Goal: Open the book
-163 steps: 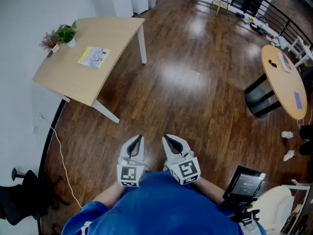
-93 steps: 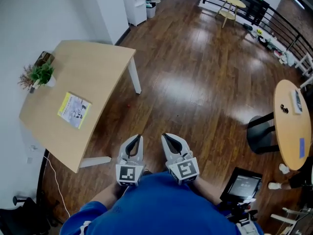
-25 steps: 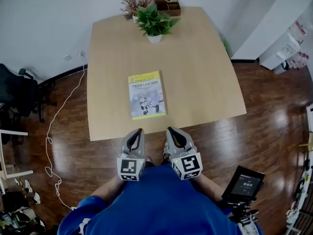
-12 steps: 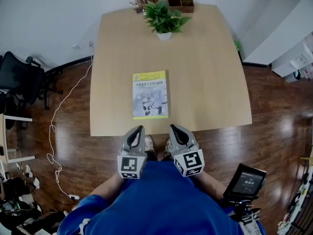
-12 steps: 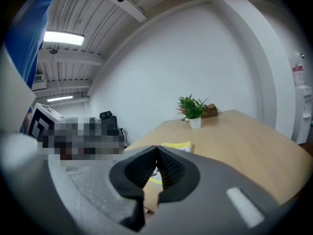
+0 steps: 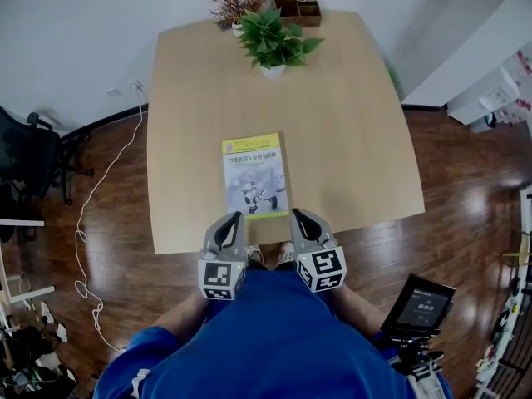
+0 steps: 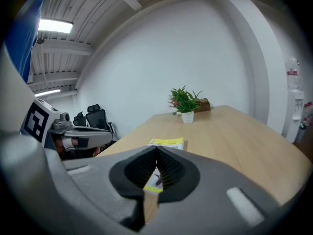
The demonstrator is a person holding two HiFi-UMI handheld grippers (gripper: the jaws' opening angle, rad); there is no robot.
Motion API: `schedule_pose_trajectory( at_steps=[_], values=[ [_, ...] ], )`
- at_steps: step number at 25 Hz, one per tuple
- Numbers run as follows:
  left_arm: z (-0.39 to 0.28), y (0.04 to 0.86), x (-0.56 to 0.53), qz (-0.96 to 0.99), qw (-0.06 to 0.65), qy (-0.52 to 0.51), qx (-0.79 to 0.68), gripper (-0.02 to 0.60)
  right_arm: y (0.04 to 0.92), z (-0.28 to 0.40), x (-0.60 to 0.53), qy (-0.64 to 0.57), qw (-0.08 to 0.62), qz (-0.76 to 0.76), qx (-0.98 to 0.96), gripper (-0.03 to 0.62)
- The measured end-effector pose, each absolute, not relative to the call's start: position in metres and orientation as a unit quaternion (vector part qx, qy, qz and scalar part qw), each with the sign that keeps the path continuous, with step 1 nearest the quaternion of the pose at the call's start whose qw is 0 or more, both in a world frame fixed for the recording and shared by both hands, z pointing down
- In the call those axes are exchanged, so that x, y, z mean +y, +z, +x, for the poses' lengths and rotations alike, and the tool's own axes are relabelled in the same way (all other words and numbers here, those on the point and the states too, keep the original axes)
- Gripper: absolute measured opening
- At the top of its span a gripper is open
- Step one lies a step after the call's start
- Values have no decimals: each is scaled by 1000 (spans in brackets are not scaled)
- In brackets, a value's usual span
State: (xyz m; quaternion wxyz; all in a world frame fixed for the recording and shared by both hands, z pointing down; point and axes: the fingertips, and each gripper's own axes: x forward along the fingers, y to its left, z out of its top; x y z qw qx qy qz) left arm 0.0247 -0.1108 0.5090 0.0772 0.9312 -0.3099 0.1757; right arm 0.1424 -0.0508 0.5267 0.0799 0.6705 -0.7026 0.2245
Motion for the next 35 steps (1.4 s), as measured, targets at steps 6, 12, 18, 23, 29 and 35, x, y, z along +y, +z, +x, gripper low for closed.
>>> schedule_pose_trajectory(
  at_steps=[6, 12, 18, 23, 29, 35],
  values=[
    [24, 515, -148, 941, 83, 169, -281, 6, 534, 144, -82, 237, 85, 697, -671, 3],
    [30, 526, -170, 938, 104, 179, -279, 8, 538, 155, -100, 247, 89, 701, -664, 3],
    [45, 537, -184, 929, 107, 199, -293, 6, 557, 176, -116, 273, 93, 684, -670, 3],
    [55, 547, -189, 922, 114, 219, -299, 6, 579, 182, -130, 318, 85, 648, -687, 3],
    [60, 559, -195, 913, 119, 241, -307, 7, 601, 188, -146, 337, 100, 630, -692, 9],
    [57, 569, -204, 903, 124, 257, -320, 7, 626, 187, -163, 367, 117, 596, -704, 94]
  ],
)
